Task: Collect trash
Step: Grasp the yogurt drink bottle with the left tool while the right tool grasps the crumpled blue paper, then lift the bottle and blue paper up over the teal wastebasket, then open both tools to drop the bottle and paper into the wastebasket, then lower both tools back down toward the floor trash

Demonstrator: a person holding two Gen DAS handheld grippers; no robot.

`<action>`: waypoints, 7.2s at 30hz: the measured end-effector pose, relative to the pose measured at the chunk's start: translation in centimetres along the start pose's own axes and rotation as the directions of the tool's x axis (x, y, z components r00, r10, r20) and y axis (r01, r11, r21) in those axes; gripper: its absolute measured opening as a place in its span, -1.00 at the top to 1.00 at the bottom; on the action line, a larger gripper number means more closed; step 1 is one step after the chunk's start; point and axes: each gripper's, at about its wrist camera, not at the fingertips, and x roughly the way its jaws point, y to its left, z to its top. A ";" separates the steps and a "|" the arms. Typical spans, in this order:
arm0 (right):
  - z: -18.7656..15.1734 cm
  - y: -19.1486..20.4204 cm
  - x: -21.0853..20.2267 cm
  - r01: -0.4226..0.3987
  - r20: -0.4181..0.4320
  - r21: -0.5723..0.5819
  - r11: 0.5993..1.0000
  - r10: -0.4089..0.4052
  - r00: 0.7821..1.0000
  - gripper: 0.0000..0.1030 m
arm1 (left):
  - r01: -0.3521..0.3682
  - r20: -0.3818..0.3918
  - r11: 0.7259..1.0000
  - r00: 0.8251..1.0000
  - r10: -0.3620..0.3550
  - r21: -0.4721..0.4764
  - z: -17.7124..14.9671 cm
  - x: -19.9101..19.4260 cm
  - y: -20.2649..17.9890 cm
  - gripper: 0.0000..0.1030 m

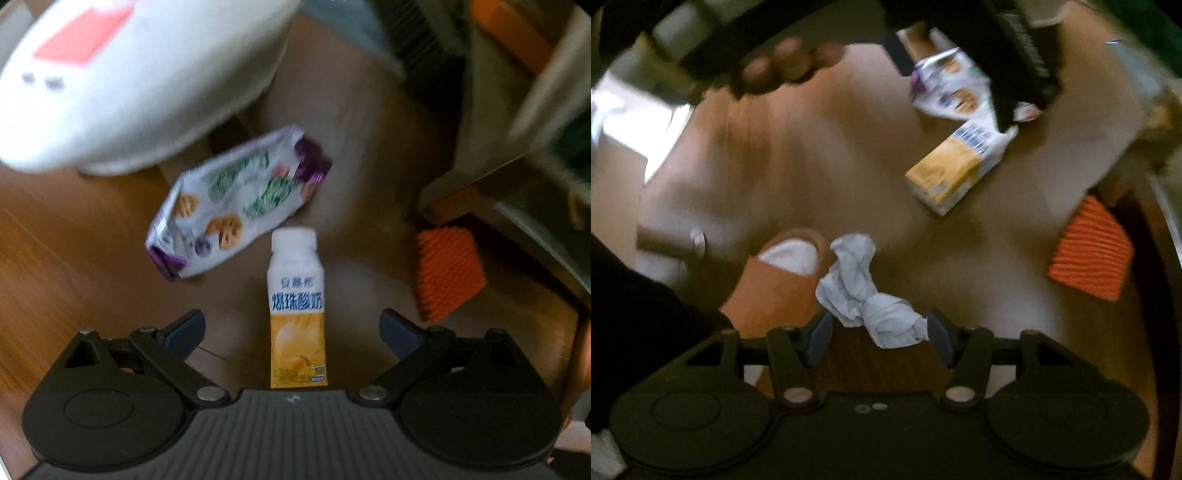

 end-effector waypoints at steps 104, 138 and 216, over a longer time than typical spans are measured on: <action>-8.1 0.7 -62.4 0.188 0.581 0.744 0.641 -0.760 0.292 0.15 | 0.004 0.733 0.901 0.580 -0.355 0.433 -1.8 -59.5 -25.3 0.18; -4.5 -11.5 -57.6 0.172 0.465 0.780 0.602 -0.741 0.484 0.04 | -0.021 0.550 0.912 0.803 -0.228 0.409 8.5 -49.0 -31.4 -0.01; 0.4 -7.0 -10.9 0.238 0.160 0.411 0.880 -0.327 0.931 -0.06 | -0.069 0.323 0.996 0.945 0.048 0.053 0.7 -11.0 2.7 -0.99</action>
